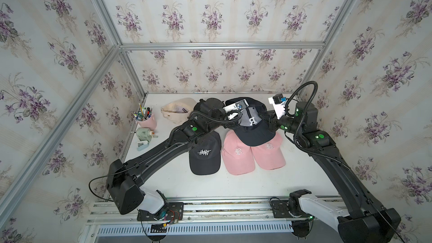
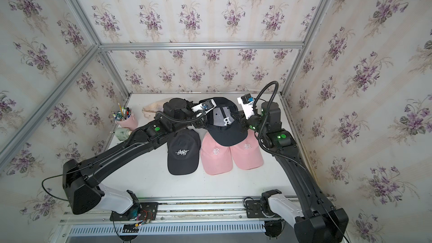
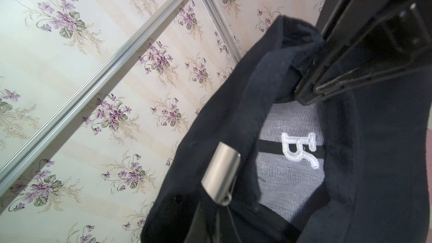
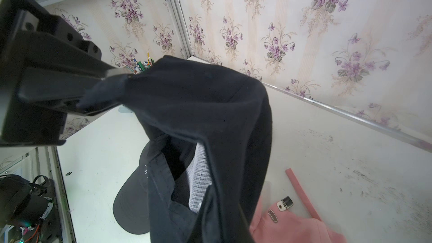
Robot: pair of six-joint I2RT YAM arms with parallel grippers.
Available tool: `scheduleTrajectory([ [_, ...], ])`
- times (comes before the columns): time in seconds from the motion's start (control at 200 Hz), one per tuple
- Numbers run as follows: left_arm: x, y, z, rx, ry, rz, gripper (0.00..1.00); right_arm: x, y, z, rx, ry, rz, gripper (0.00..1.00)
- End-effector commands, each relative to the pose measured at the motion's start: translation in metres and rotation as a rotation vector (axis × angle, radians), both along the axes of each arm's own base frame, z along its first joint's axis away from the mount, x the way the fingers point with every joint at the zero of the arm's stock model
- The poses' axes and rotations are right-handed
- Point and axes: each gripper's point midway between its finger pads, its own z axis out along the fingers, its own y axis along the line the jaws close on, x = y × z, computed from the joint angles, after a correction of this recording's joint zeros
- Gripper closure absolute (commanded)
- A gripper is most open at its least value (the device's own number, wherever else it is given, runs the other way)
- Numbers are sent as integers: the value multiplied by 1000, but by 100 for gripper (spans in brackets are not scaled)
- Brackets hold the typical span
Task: Open the adjustable buckle of the baseball cap
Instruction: Pick up the baseball cap from the center of the board.
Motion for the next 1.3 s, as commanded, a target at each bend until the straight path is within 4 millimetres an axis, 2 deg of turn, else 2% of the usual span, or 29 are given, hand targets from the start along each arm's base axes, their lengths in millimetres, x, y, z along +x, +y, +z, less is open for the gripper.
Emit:
scheduleTrajectory([
  [0.0,-4,1,18,-54,1,1,100,-3,6,10,12,-72,47,81],
  [0.105,-10,-2,26,-78,23,-6,100,-8,8,9,29,-87,72,71],
  [0.3,-20,-7,28,-105,76,-11,100,-12,13,5,66,-74,101,62],
  [0.42,-20,-9,26,-93,97,13,100,-18,14,13,92,-126,111,59],
  [0.595,-16,-10,22,-64,129,62,100,-33,18,31,112,-247,136,58],
  [0.874,-17,-16,25,-69,182,94,100,-51,28,45,115,-366,176,59],
  [1.069,-20,-24,25,-65,213,96,100,-50,36,45,90,-389,167,61],
  [1.294,-24,-32,23,-56,232,90,100,-43,38,48,92,-420,127,68],
])
